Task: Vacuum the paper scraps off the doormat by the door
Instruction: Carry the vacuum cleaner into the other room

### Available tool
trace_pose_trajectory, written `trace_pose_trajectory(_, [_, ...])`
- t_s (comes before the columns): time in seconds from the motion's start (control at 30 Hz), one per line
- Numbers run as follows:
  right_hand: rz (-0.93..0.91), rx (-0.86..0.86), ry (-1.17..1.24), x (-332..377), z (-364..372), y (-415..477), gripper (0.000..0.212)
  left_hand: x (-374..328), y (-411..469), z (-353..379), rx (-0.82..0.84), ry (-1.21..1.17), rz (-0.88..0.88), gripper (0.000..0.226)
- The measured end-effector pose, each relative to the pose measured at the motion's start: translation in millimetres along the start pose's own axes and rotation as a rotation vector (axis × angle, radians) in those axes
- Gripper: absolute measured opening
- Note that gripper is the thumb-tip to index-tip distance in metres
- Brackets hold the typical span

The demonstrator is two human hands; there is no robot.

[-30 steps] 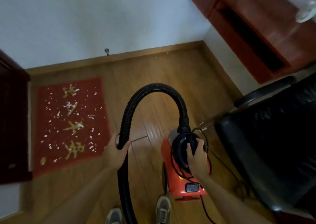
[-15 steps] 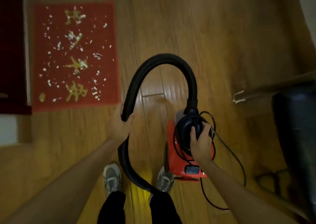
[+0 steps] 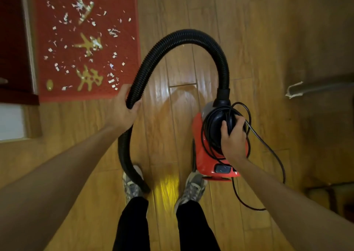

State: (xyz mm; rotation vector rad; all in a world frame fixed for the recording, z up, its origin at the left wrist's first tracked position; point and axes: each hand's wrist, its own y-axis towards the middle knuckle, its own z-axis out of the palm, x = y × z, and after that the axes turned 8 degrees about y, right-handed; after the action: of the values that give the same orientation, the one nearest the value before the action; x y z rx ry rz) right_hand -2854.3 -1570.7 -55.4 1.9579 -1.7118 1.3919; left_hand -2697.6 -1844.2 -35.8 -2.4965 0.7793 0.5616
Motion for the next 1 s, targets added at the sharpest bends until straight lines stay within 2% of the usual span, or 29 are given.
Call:
trace_pose_trajectory(0.3, [-0.021, 0.013, -0.011, -21, 23, 17, 0.034, 16, -12, 66, -0.002, -0.153, -0.161, 0.044])
trace_pose_trajectory(0.6, [-0.008, 0.013, 0.021, -64, 49, 22, 0.038, 48, -19, 120, 0.041, -0.133, -0.236, 0.039])
trace_pose_trajectory(1.0, [-0.019, 0.045, -0.082, -85, 45, 17, 0.036, 51, -26, 142, 0.084, -0.154, -0.286, 0.044])
